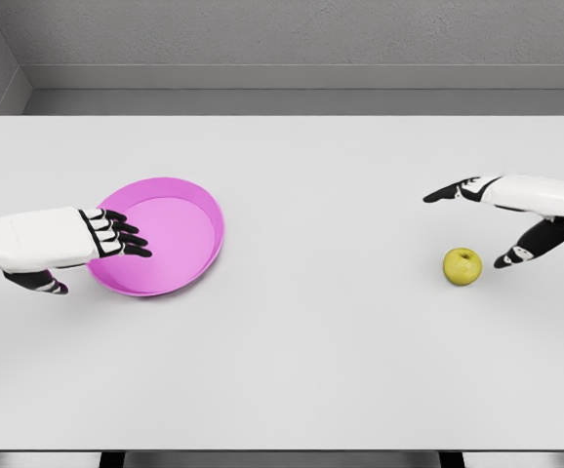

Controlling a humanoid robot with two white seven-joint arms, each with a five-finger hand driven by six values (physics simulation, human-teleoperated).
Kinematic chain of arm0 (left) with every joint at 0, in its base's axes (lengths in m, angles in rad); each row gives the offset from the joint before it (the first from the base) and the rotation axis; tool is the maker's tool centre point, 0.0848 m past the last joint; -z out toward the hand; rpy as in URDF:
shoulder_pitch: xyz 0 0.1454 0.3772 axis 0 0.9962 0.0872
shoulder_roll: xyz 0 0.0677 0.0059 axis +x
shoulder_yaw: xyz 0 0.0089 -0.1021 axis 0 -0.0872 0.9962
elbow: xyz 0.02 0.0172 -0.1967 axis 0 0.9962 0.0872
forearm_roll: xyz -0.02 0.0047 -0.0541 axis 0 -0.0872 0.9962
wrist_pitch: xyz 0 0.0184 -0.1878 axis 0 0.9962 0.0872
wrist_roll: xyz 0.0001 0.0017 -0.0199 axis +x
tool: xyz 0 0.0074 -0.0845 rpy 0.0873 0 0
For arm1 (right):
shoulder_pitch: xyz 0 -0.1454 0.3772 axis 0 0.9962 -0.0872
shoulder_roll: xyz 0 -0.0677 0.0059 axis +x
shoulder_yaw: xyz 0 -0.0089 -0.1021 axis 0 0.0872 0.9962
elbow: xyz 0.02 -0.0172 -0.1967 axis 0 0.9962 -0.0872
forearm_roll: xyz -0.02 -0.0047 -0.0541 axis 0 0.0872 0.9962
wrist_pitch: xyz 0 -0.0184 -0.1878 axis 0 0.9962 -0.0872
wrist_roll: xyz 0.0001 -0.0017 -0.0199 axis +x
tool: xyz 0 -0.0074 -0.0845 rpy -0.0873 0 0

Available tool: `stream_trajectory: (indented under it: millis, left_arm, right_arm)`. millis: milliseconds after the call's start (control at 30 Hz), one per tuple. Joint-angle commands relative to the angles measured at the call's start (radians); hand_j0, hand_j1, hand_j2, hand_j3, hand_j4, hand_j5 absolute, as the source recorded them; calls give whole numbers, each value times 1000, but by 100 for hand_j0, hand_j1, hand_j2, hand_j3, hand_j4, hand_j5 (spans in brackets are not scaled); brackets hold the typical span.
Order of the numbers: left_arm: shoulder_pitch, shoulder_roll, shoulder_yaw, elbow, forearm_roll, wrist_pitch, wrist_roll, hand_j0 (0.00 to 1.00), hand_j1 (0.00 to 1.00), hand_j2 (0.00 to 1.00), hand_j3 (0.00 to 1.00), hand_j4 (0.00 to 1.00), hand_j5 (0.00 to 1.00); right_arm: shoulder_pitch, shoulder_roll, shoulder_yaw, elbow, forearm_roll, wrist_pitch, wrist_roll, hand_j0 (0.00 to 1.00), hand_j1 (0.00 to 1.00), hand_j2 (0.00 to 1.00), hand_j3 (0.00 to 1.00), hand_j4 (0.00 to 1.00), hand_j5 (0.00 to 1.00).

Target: Put the apple on the plate with both arms

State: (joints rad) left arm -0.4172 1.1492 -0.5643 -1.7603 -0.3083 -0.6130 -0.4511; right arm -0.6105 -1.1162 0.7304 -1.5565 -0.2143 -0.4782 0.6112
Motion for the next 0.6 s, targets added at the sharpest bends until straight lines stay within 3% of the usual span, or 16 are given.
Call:
stream_trajectory:
  millis: [0,300,567]
  left_arm:
    - [-2,1,6,-1,6,2,0,100,100,100,100,100,100]
    - [-5,0,9,-2,9,2,-86,100,100,100,100,100,100]
    - [-17,0,9,-2,9,2,-90,100,100,100,100,100,100]
  right_arm:
    - [-2,13,24,24,-7,3,0,100,100,100,100,100,100]
    - [-2,64,63,87,-7,4,0,100,100,100,100,100,100]
    - [-3,76,93,116,-5,6,0,100,100,100,100,100,100]
